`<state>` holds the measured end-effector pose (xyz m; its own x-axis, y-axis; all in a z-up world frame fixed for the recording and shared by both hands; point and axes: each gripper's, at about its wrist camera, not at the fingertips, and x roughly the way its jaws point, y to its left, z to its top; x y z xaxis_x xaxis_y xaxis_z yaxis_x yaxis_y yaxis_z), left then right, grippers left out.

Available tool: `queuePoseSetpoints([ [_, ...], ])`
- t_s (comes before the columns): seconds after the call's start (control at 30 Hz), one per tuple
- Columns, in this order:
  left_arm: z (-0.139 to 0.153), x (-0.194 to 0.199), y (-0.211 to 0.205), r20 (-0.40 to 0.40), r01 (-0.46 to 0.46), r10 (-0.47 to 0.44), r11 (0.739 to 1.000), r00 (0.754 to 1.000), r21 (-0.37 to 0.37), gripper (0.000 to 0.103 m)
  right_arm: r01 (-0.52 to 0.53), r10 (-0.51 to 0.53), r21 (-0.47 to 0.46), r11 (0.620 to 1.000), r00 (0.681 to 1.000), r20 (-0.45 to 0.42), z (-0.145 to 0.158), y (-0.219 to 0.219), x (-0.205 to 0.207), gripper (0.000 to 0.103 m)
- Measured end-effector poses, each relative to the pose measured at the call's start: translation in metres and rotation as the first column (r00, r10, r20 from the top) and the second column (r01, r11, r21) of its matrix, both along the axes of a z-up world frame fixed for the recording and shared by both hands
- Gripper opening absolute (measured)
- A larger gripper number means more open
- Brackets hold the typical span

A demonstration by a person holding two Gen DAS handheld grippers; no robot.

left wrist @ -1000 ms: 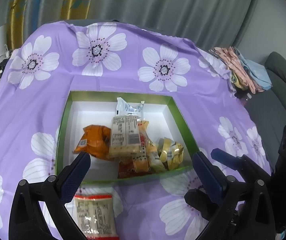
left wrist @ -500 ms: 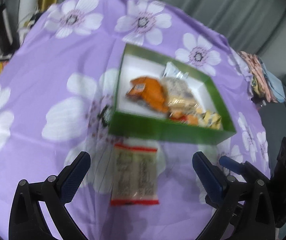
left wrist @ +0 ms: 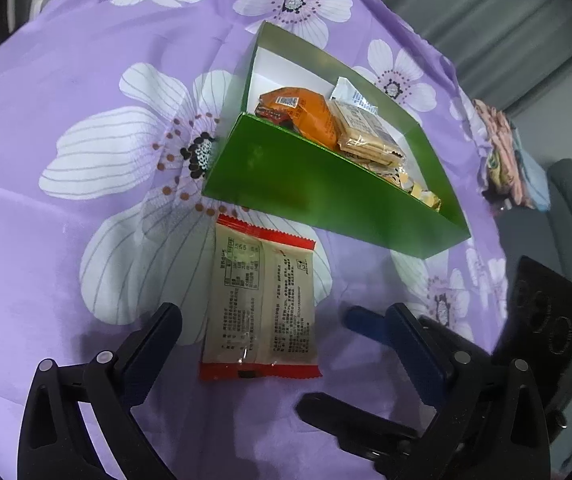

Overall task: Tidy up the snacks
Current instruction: 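Grasp the last biscuit pack with the right tool and lift it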

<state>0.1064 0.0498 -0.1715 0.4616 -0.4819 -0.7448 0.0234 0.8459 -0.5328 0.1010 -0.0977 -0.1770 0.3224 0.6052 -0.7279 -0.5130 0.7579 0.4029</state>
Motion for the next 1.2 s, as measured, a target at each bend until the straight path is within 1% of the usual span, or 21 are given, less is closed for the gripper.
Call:
queuePoseSetpoints([
  [0.03, -0.001, 0.001, 0.001, -0.002, 0.0, 0.0, 1.0, 1.0, -0.007, 0.099, -0.002, 0.002, 0.001, 1.0, 1.0, -0.004, -0.001, 0.002, 0.002, 0.077],
  [0.13, -0.005, 0.002, 0.001, -0.007, 0.006, -0.006, 1.0, 1.0, -0.014, 0.084, -0.002, 0.002, 0.003, 1.0, 1.0, -0.008, -0.005, 0.006, 0.007, 0.073],
  [0.23, -0.007, 0.004, 0.003, -0.005, 0.009, -0.009, 1.0, 1.0, -0.027, 0.074, -0.01, 0.01, 0.005, 1.0, 1.0, -0.007, -0.005, 0.008, 0.01, 0.071],
  [0.3, -0.009, 0.005, 0.007, -0.008, 0.008, -0.009, 0.999, 1.0, -0.048, 0.07, -0.018, 0.018, -0.002, 1.0, 1.0, -0.005, -0.006, 0.009, 0.01, 0.067],
  [0.37, -0.012, 0.006, 0.01, -0.012, 0.013, -0.014, 0.998, 1.0, -0.059, 0.055, -0.023, 0.023, -0.01, 1.0, 1.0, -0.003, -0.007, 0.008, 0.01, 0.064],
  [0.4, -0.014, 0.007, 0.011, -0.017, 0.016, -0.018, 0.998, 1.0, -0.066, 0.053, -0.025, 0.025, -0.014, 1.0, 1.0, 0.001, -0.008, 0.008, 0.01, 0.062],
  [0.43, -0.016, 0.007, 0.011, -0.018, 0.023, -0.024, 0.997, 1.0, -0.073, 0.048, -0.026, 0.027, -0.018, 0.999, 1.0, 0.005, -0.009, 0.008, 0.01, 0.061],
  [0.47, -0.017, 0.008, 0.011, -0.02, 0.034, -0.036, 0.996, 0.999, -0.085, 0.04, -0.03, 0.03, -0.027, 0.999, 0.999, 0.011, -0.009, 0.009, 0.009, 0.059],
  [0.5, -0.021, 0.01, 0.01, -0.031, 0.044, -0.048, 0.993, 0.998, -0.113, 0.034, -0.032, 0.032, -0.034, 0.999, 0.999, 0.018, -0.009, 0.009, 0.008, 0.056],
  [0.57, -0.026, 0.011, 0.011, -0.041, 0.043, -0.05, 0.988, 0.998, -0.145, 0.032, -0.033, 0.034, -0.041, 0.999, 0.999, 0.024, -0.009, 0.009, 0.009, 0.054],
  [0.63, -0.024, 0.01, 0.011, -0.037, 0.032, -0.038, 0.99, 0.999, -0.138, 0.03, -0.031, 0.032, -0.041, 0.999, 0.999, 0.031, -0.009, 0.008, 0.008, 0.047],
  [0.7, -0.021, 0.007, 0.009, -0.024, 0.027, -0.03, 0.994, 0.999, -0.103, 0.029, -0.032, 0.032, -0.021, 0.999, 0.999, 0.018, -0.01, 0.003, 0.009, 0.032],
  [0.73, -0.019, 0.006, 0.008, -0.02, 0.029, -0.031, 0.995, 0.999, -0.092, 0.029, -0.034, 0.035, -0.006, 0.999, 0.999, 0.013, -0.011, 0.0, 0.008, 0.031],
  [0.8, -0.018, 0.005, 0.005, -0.017, 0.045, -0.047, 0.994, 0.999, -0.1, 0.027, -0.039, 0.039, 0.012, 0.999, 0.999, 0.003, -0.013, -0.002, 0.007, 0.026],
  [0.87, -0.018, 0.004, 0.005, -0.017, 0.043, -0.045, 0.993, 0.999, -0.108, 0.026, -0.033, 0.033, 0.016, 0.999, 0.999, 0.0, -0.012, -0.003, 0.006, 0.026],
  [0.93, -0.018, 0.004, 0.009, -0.015, 0.034, -0.036, 0.992, 0.999, -0.122, 0.024, -0.031, 0.032, 0.036, 0.999, 0.999, -0.025, -0.013, -0.004, 0.006, 0.03],
  [1.0, -0.023, 0.005, 0.018, -0.035, -0.011, 0.007, 0.992, 0.999, -0.123, 0.024, -0.023, 0.03, 0.083, 0.996, 0.997, -0.076, -0.016, -0.008, 0.008, 0.045],
  [1.03, -0.025, 0.006, 0.021, -0.05, -0.019, 0.012, 0.989, 0.999, -0.144, 0.024, -0.022, 0.029, 0.092, 0.995, 0.996, -0.08, -0.016, -0.008, 0.007, 0.048],
  [1.07, -0.026, 0.007, 0.025, -0.061, -0.028, 0.018, 0.986, 0.998, -0.163, 0.025, -0.023, 0.03, 0.084, 0.996, 0.997, -0.076, -0.015, -0.006, 0.007, 0.052],
  [1.1, -0.026, 0.007, 0.027, -0.065, -0.039, 0.029, 0.986, 0.997, -0.161, 0.025, -0.028, 0.032, 0.063, 0.998, 0.997, -0.064, -0.013, -0.003, 0.006, 0.055],
  [1.2, -0.02, 0.005, 0.028, -0.064, -0.051, 0.044, 0.992, 0.997, -0.112, 0.03, -0.052, 0.052, -0.02, 0.998, 0.998, -0.02, -0.008, 0.011, 0.003, 0.06],
])
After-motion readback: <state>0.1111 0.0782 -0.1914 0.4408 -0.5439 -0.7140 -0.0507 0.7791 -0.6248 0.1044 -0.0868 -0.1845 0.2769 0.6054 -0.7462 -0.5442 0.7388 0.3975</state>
